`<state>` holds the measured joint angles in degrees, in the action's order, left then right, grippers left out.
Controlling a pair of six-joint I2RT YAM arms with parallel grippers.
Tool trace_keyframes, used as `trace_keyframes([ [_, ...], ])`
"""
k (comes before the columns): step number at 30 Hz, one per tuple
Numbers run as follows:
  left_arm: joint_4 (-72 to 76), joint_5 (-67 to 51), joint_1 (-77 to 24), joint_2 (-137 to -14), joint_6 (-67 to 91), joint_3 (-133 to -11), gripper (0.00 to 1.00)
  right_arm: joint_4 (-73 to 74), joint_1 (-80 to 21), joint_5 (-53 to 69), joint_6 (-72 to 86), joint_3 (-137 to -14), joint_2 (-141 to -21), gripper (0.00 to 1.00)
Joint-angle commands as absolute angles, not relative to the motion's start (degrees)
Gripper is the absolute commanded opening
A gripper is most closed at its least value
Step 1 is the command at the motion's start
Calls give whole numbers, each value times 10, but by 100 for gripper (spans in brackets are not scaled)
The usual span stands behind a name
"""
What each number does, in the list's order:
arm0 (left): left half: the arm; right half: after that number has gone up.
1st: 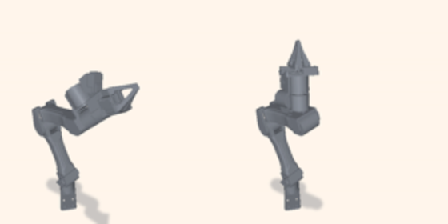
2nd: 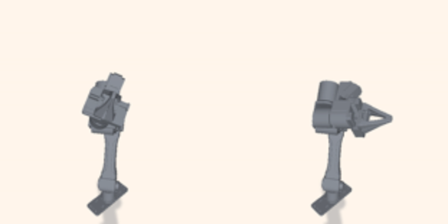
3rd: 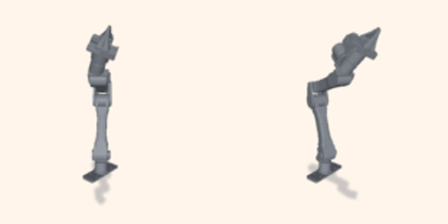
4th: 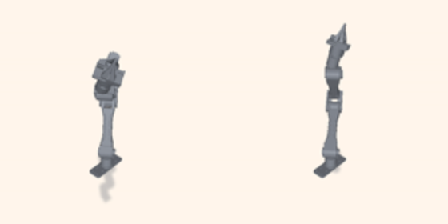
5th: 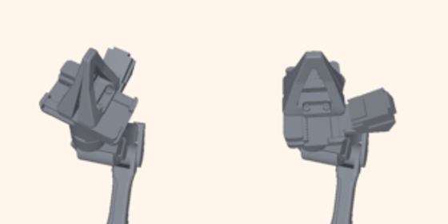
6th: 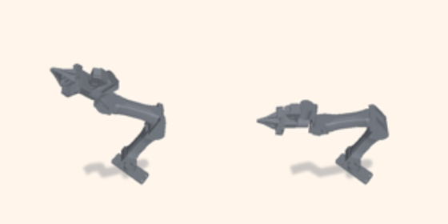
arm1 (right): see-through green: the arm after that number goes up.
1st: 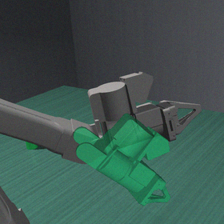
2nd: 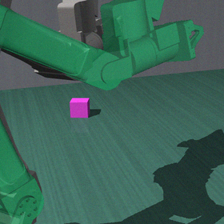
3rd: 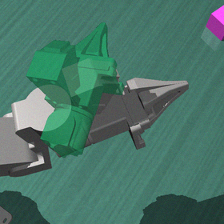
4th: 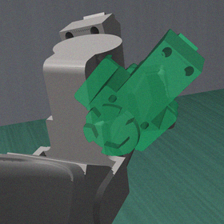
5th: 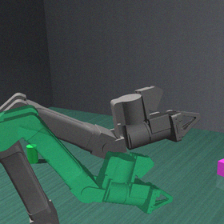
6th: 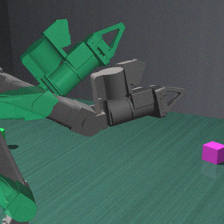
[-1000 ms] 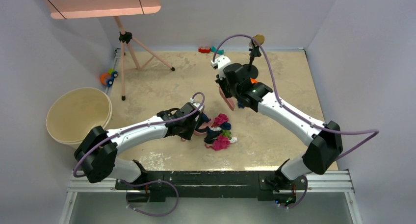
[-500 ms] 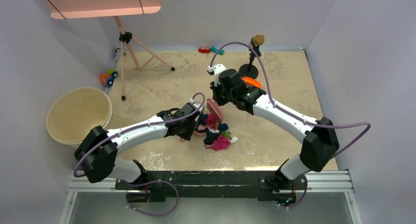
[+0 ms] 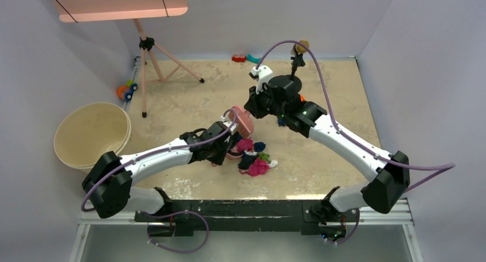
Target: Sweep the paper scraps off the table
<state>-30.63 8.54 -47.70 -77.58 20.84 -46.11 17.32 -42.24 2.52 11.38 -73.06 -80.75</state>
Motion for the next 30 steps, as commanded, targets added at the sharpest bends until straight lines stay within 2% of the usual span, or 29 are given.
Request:
trace_keyframes([
  [1,-264,65,-479,-735,221,-444,21,157,-415,-37,116,-721,-738,0],
  [7,-242,85,-479,-694,244,-419,18,137,-414,-229,132,-656,-639,0],
  [12,-230,89,-479,-652,256,-399,17,118,-415,-308,149,-558,-564,0],
  [14,-247,95,-479,-631,262,-403,17,110,-415,-324,156,-507,-538,0],
  [22,-429,177,-478,-558,348,-470,0,98,-414,-319,215,-346,-413,0],
  [26,-508,211,-477,-533,401,-506,0,73,-415,-326,243,-289,-358,0],
  [30,-578,245,-476,-513,474,-551,0,52,-415,-341,259,-268,-354,0],
])
